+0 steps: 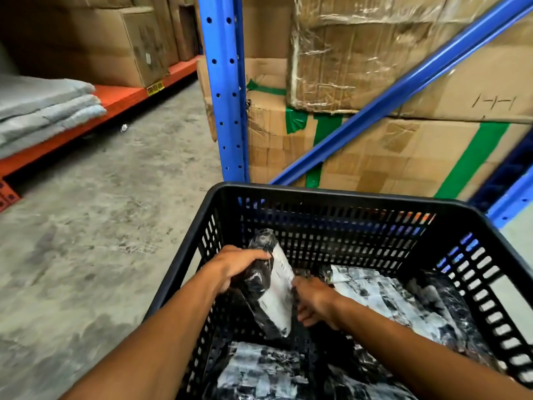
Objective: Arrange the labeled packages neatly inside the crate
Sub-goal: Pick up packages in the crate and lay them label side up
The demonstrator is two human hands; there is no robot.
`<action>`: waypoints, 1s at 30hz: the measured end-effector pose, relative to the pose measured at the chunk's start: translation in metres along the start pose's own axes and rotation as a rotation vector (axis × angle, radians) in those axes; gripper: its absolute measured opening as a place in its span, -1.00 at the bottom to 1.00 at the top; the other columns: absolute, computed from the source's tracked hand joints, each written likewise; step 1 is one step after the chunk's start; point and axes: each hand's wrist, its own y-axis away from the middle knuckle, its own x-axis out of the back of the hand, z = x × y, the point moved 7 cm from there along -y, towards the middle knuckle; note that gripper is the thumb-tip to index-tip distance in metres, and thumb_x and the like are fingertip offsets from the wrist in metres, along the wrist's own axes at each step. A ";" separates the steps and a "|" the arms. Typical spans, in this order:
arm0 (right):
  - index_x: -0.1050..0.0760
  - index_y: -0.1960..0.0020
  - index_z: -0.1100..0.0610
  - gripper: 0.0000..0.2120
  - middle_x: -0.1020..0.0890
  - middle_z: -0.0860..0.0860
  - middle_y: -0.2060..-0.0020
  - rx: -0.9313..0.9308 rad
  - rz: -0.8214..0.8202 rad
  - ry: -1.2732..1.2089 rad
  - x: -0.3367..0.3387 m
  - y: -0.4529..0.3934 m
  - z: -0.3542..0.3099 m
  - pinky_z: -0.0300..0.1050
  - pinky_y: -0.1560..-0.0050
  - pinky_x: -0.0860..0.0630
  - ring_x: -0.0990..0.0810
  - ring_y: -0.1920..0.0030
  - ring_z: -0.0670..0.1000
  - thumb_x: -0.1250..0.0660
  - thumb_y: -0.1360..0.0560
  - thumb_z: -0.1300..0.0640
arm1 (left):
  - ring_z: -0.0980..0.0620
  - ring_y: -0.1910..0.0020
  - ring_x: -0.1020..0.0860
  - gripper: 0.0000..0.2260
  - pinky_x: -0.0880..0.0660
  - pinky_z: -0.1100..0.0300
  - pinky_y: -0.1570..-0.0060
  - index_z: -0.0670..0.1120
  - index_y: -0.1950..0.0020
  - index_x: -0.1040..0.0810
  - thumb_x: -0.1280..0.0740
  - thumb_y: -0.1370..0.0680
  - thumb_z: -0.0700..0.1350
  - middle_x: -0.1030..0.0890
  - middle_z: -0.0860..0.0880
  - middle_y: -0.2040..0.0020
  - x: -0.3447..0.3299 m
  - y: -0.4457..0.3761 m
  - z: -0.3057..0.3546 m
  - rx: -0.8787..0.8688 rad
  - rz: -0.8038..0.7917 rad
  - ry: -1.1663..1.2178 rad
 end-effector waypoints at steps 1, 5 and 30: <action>-0.42 -0.06 0.15 -0.65 -0.52 0.09 0.19 -0.016 -0.014 0.026 -0.002 -0.001 0.004 -0.05 0.16 -0.52 -0.54 0.21 0.09 0.01 -0.63 -0.06 | -0.13 0.01 -0.68 -0.60 -0.61 -0.05 -0.06 -0.19 -0.15 -0.61 -0.51 -0.38 -0.03 -0.71 -0.17 -0.03 -0.002 0.000 -0.004 0.013 -0.057 0.064; -0.42 -0.10 0.12 -0.75 -0.53 0.03 0.17 0.024 0.049 -0.012 0.000 -0.009 0.010 -0.20 0.28 -0.46 -0.49 0.26 -0.02 -0.09 -0.63 -0.03 | -0.07 -0.06 -0.59 -0.70 -0.50 0.09 -0.16 -0.26 -0.19 -0.51 -0.39 -0.52 -0.16 -0.63 -0.14 -0.10 -0.019 -0.006 -0.016 0.013 -0.087 -0.065; -0.19 -0.50 0.14 -0.38 -0.42 0.11 -0.41 0.185 -0.098 0.587 -0.020 -0.003 0.006 -0.04 -0.35 -0.41 -0.43 -0.36 0.12 -0.35 -0.53 0.08 | -0.10 -0.26 -0.51 -0.46 -0.43 0.07 -0.28 -0.15 -0.43 -0.41 -0.37 -0.51 0.04 -0.52 -0.09 -0.33 -0.035 0.001 -0.015 -0.048 -0.289 -1.394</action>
